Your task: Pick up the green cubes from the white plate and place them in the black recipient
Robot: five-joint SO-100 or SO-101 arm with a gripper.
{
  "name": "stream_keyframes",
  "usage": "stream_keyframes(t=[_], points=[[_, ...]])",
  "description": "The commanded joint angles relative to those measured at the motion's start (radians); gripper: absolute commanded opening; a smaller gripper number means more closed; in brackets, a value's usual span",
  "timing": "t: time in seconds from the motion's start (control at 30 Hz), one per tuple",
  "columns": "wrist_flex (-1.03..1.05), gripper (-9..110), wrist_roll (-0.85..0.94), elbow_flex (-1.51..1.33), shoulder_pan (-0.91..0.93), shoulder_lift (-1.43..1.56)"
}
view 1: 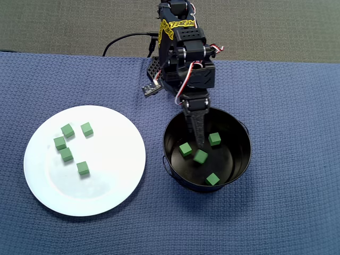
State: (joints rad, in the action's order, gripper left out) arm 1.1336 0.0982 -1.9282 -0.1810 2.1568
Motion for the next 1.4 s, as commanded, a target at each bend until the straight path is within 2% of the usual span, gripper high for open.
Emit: stream_keyframes(t=[0.0,0.13,0.23,0.33,0.43,0.57,0.67,0.87,1.07,1.23,1.37], points=[[0.034,43,0.055,0.103,0.118,0.005],[0.072,44,0.169,0.216,0.325,-0.077],[0.057,31,0.276,0.241,0.482,-0.140],[0.028,36,0.414,0.233,0.604,-0.190],[-0.014,41,0.592,0.187,0.687,-0.206],[-0.074,37,0.721,0.179,0.787,-0.252],[-0.081,38,0.893,0.181,0.834,-0.310],[-0.230,38,1.224,0.086,0.925,-0.413],[-0.063,34,1.172,0.218,0.943,-0.575],[-0.124,34,1.157,0.161,0.957,-0.635],[-0.089,34,1.210,0.173,0.973,-0.664]])
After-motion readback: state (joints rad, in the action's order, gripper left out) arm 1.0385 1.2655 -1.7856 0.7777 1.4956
